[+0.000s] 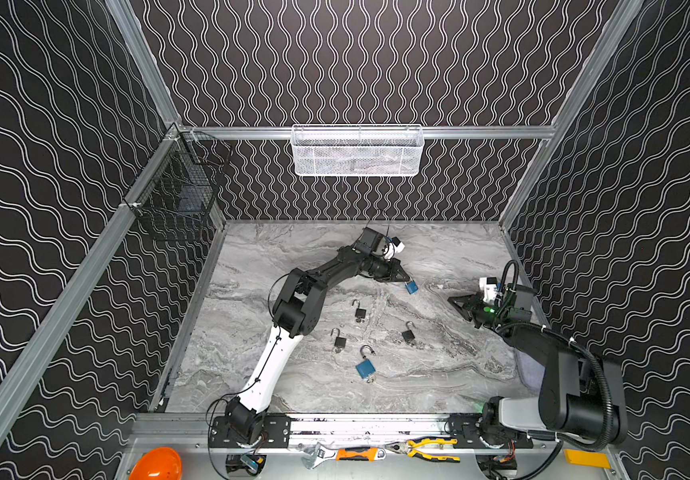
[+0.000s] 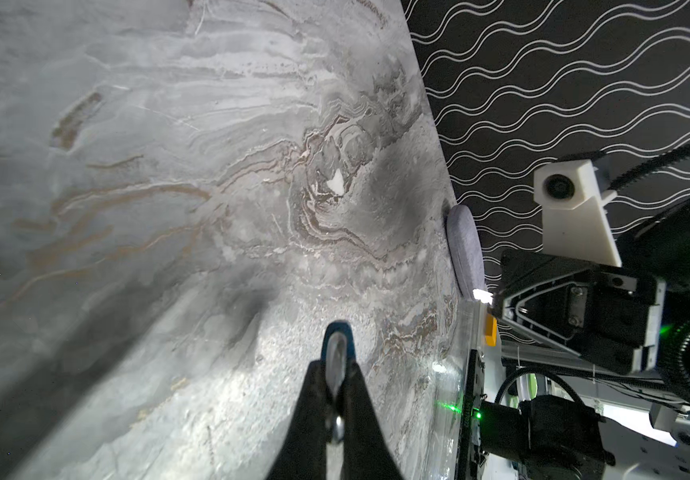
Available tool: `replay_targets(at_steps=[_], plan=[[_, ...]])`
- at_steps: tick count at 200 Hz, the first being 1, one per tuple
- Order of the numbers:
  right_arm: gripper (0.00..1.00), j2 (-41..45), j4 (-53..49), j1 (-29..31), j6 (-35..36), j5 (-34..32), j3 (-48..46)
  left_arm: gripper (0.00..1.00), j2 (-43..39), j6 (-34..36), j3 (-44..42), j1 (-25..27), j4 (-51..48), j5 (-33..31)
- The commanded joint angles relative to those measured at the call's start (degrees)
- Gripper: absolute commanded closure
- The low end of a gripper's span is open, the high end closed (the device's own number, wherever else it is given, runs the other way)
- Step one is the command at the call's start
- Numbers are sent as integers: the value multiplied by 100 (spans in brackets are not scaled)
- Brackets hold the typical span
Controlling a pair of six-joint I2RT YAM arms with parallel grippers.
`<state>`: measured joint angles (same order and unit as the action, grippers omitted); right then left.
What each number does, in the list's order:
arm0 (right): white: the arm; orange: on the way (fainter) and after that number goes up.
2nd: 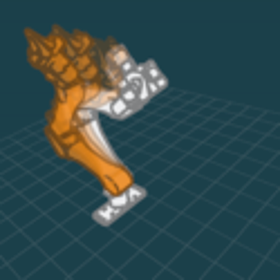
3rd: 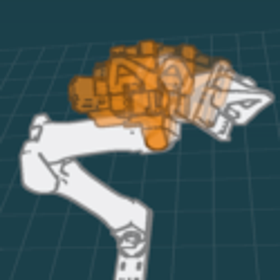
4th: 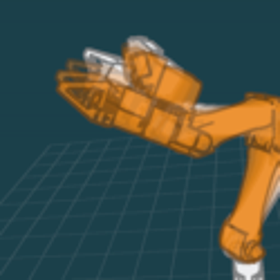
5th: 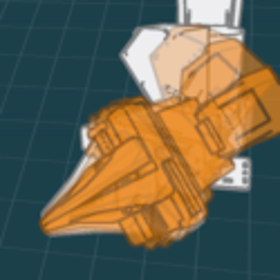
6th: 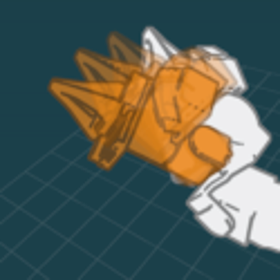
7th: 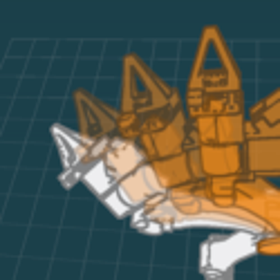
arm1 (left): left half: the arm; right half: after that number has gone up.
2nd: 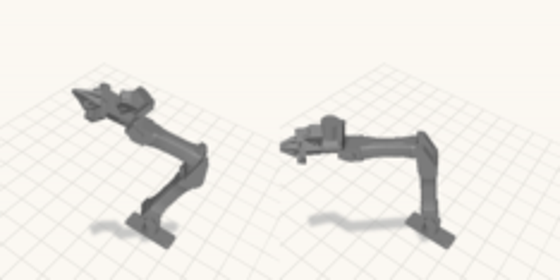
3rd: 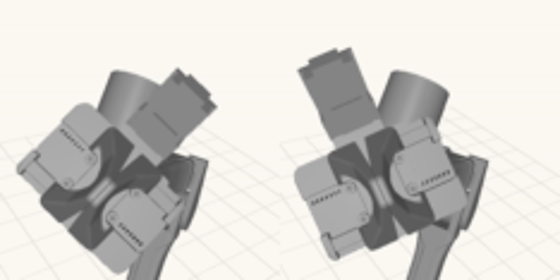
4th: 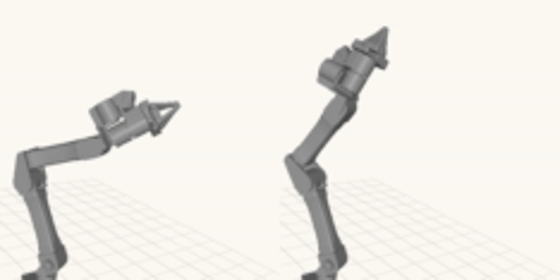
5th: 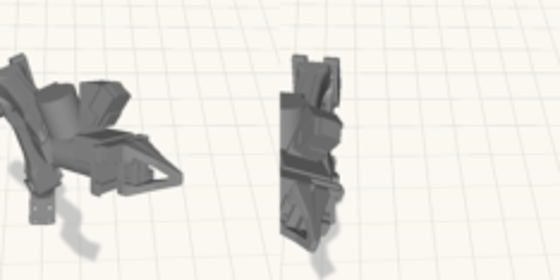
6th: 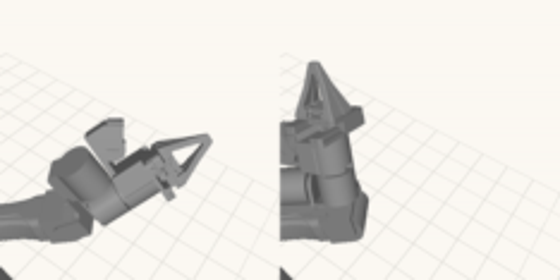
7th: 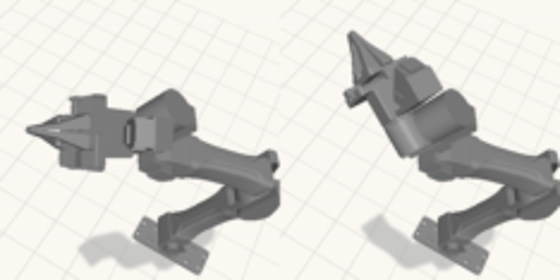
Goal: Lock with the key
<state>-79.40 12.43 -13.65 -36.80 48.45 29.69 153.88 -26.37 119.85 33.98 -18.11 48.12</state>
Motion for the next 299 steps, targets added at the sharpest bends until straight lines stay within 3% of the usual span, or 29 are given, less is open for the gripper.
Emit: replay_targets(at_steps=[1,58,93,116,142,178,252,299], plan=[[100,-71,104,-3,34,-72,-7,100,153,343,381,0,-497,188],[100,-17,385,-2,-233,-312,-233,100,702,331,1249,3,-950,179],[100,-46,489,0,-346,-327,-272,93,958,174,1585,0,-952,98],[100,-124,540,2,-387,-284,-271,84,1037,73,1684,-8,-879,67],[100,-239,675,-5,-442,-255,-280,63,1047,-7,1690,1,-795,-48],[100,-483,866,4,-564,-160,-227,53,1126,-146,1825,-18,-772,-260],[100,-920,1067,337,-724,-477,6,45,1182,-813,1906,-26,174,-385],[100,-1272,945,643,-700,-848,552,38,657,-971,1419,-162,614,-1011]])
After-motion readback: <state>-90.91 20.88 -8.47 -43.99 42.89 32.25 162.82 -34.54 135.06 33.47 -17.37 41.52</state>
